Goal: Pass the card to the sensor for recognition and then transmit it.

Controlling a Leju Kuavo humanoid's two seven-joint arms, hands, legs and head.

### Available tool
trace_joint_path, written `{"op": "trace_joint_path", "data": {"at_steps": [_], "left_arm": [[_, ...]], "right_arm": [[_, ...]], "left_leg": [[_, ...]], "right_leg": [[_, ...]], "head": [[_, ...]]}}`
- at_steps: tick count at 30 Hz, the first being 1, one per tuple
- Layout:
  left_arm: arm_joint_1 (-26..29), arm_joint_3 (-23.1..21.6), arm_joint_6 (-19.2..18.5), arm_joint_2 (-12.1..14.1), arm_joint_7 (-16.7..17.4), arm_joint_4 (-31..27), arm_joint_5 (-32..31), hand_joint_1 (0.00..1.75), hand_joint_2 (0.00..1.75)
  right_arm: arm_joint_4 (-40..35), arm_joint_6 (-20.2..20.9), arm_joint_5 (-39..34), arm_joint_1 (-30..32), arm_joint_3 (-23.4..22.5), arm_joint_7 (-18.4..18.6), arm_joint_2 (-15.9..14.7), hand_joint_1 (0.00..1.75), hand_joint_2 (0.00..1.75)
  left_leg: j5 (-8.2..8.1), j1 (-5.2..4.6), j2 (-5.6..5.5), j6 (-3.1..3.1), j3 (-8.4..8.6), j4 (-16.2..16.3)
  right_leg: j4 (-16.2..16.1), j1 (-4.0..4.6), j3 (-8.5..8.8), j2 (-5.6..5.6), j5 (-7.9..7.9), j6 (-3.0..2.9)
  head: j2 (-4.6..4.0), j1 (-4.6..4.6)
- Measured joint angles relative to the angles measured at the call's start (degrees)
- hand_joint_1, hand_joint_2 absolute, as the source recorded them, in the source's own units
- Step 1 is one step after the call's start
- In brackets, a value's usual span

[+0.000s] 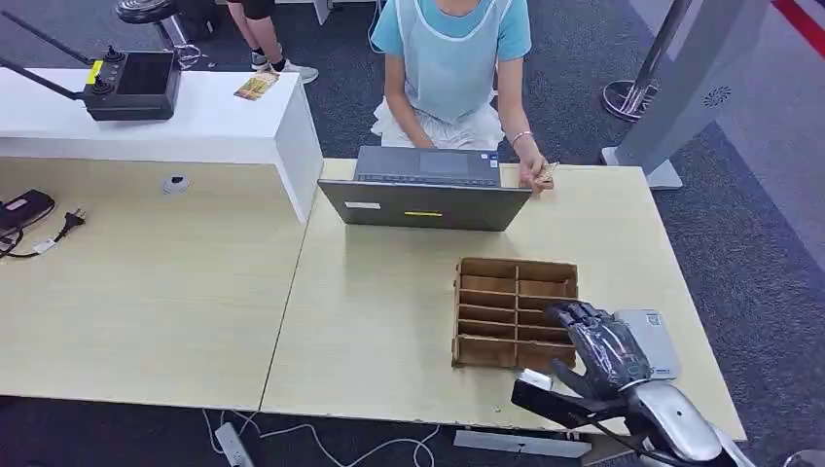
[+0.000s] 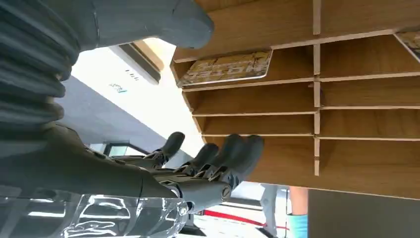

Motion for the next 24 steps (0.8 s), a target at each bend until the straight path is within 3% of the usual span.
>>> {"op": "trace_joint_path", "data": {"at_steps": [12,18,21,24], "left_arm": [[0.0,1.0,0.0,0.0,0.0,0.0,0.7,0.00,0.00],[0.0,1.1,-0.1,0.0,0.0,0.0,0.7,0.00,0.00],[0.0,1.3,-0.1,0.0,0.0,0.0,0.7,0.00,0.00],[0.0,1.3,-0.1,0.0,0.0,0.0,0.7,0.00,0.00]], "right_arm": [[0.6,0.2,0.3,-0.2,0.2,0.6,0.2,0.70,1.75],[1.0,0.2,0.4,-0.9,0.5,0.7,0.4,0.86,1.75],[1.3,0.2,0.6,-1.1,0.7,0.7,0.5,0.84,1.75],[1.3,0.2,0.9,-1.2,0.9,0.7,0.5,0.99,1.75]], "left_leg": [[0.00,0.00,0.00,0.00,0.00,0.0],[0.00,0.00,0.00,0.00,0.00,0.0],[0.00,0.00,0.00,0.00,0.00,0.0],[0.00,0.00,0.00,0.00,0.00,0.0]], "right_leg": [[0.0,0.00,0.00,0.00,0.00,0.00],[0.0,0.00,0.00,0.00,0.00,0.00],[0.0,0.00,0.00,0.00,0.00,0.00],[0.0,0.00,0.00,0.00,0.00,0.00]], "head": [[0.00,0.00],[0.00,0.00],[0.00,0.00],[0.00,0.00]]}}
